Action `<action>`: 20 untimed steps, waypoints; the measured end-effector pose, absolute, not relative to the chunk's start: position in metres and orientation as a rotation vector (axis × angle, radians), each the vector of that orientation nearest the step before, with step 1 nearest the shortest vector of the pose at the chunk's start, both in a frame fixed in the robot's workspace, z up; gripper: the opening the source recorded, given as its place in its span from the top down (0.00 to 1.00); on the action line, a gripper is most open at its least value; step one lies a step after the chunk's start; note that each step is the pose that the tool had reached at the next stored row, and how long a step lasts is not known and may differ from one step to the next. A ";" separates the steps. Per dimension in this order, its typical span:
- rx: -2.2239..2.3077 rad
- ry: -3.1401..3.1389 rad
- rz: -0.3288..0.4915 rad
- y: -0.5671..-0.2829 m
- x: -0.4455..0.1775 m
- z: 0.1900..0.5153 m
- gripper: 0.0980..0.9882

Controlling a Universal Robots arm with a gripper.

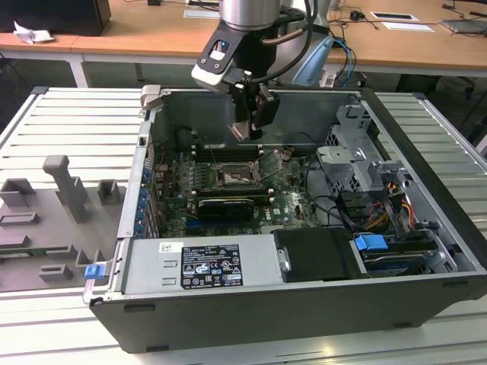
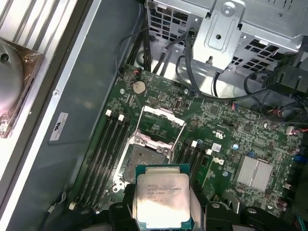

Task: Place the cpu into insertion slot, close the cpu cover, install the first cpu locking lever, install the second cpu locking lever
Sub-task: 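Place the cpu into insertion slot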

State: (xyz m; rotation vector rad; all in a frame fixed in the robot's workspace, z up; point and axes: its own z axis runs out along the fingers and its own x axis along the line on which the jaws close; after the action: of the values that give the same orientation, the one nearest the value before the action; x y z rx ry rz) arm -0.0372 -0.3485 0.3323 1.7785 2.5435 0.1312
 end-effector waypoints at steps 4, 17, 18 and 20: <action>1.805 2.523 0.131 -0.348 -0.037 0.331 0.52; 1.858 2.483 0.129 -0.348 -0.038 0.326 0.52; 1.866 2.476 0.129 -0.348 -0.038 0.326 0.52; 1.879 2.466 0.129 -0.349 -0.038 0.324 0.52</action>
State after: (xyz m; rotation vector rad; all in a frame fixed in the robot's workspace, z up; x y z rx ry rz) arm -0.0378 -0.3485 0.3242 1.8793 2.4657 0.1289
